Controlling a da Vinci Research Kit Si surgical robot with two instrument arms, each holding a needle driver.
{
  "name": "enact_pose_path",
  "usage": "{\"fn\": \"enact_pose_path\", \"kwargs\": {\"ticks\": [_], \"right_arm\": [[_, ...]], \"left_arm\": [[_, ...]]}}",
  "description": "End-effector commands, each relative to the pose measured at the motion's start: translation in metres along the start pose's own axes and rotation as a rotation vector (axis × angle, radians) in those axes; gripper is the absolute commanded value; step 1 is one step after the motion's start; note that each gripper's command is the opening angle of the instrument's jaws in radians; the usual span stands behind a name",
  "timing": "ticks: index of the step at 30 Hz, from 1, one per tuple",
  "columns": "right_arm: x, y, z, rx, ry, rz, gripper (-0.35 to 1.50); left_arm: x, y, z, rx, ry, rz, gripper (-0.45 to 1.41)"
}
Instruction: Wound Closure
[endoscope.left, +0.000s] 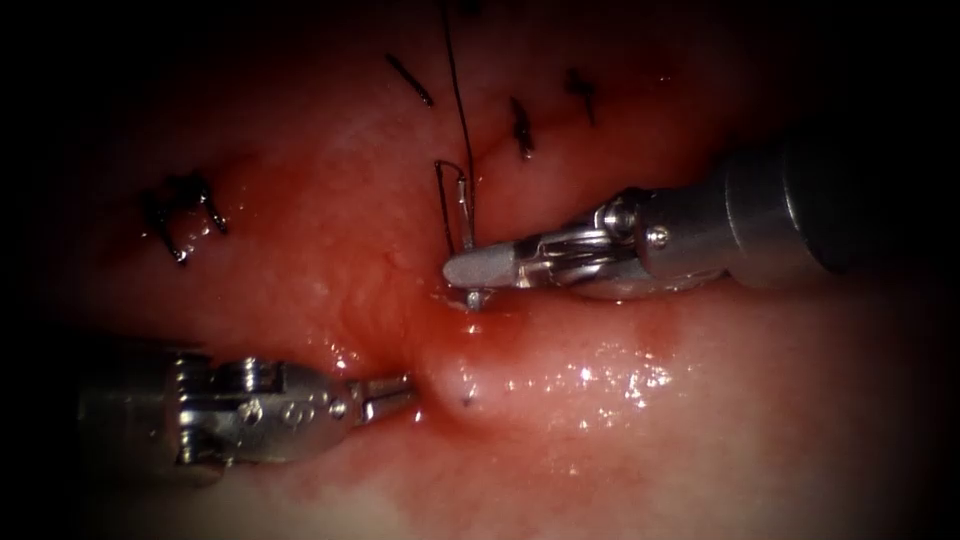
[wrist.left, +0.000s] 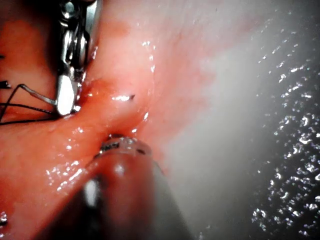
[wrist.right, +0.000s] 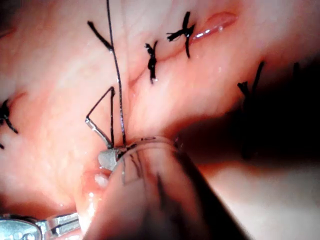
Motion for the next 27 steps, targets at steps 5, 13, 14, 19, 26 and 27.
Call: {"fn": "enact_pose_path", "kwargs": {"ticks": [5,13,14,19,26,27], "right_arm": [[-0.0018,0.0004,0.0012,0.012,-0.007,0.006,-0.35],[-0.0039,-0.0001,0.0016,0.027,-0.035,0.019,-0.35],[-0.0044,-0.0003,0.0017,0.034,-0.044,0.019,-0.35],[-0.0056,-0.0011,0.0017,0.04,-0.057,0.022,-0.35],[-0.007,-0.0014,0.0019,0.048,-0.077,0.017,-0.35],[-0.0073,-0.0013,0.0019,0.047,-0.08,0.015,-0.35]], "left_arm": [[-0.0001,0.001,0.0007,-0.004,0.0,-0.001,-0.1],[-0.0001,0.001,0.0007,-0.004,0.0,-0.001,-0.1],[-0.0001,0.001,0.0007,-0.004,0.0,-0.001,-0.1],[0.0,0.0009,0.0006,-0.005,0.0,-0.002,-0.1],[0.0,0.0009,0.0005,-0.006,0.0,-0.002,-0.1],[0.0,0.0009,0.0005,-0.007,0.0,-0.002,-0.1]]}}
